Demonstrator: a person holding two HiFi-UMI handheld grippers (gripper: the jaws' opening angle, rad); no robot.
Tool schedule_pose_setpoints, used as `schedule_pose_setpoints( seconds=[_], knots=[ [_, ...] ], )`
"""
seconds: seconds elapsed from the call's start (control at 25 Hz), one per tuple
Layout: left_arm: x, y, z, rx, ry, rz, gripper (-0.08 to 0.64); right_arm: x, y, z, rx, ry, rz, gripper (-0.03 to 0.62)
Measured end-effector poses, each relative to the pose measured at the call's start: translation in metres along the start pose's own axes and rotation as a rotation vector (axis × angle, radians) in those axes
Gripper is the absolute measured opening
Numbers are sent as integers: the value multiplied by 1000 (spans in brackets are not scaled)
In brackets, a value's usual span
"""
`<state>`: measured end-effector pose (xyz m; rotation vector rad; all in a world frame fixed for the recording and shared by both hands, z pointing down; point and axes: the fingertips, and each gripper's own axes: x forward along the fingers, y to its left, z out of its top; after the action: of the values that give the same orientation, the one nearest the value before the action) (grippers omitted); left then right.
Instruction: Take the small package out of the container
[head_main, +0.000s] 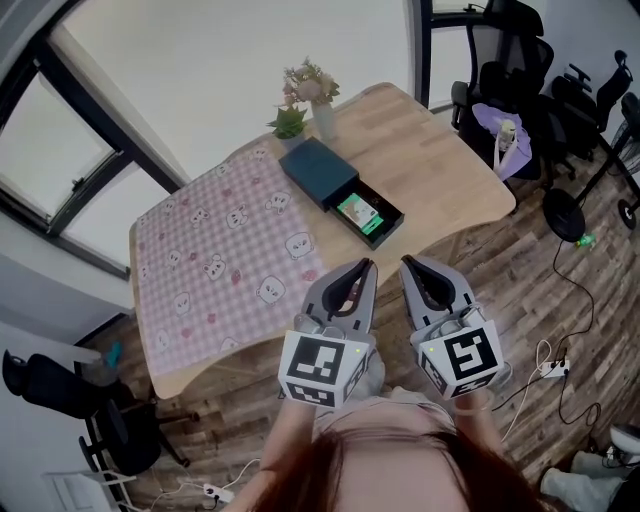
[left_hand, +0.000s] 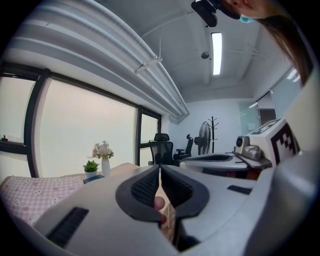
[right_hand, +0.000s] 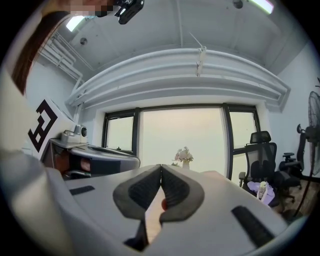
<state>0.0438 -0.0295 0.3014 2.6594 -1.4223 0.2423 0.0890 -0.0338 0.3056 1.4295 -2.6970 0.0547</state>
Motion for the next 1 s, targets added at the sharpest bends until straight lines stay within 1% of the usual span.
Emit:
schedule_pose_setpoints(
  seconds=[0.2,0.4,0.6,0.76,0.88,1.0],
  knots=[
    [24,35,0,-3,9,-10,17,39,-9,-4,-12,21,-4,0],
    [43,68,4,22,-2,-9,17,77,-17,-13,1,65,8,0],
    [59,100,-8,7,13,-11,17,112,-16,-31,22,110,26,0],
    [69,117,-24,28,47,-17,17,135,-17,-44,20,159,33,2],
    [78,130,-35,24,67,-34,17,151,-20,-52,10,195,32,2],
    [85,142,-37,12,72,-56,17,164,-19,-58,33,219,48,6]
  ],
)
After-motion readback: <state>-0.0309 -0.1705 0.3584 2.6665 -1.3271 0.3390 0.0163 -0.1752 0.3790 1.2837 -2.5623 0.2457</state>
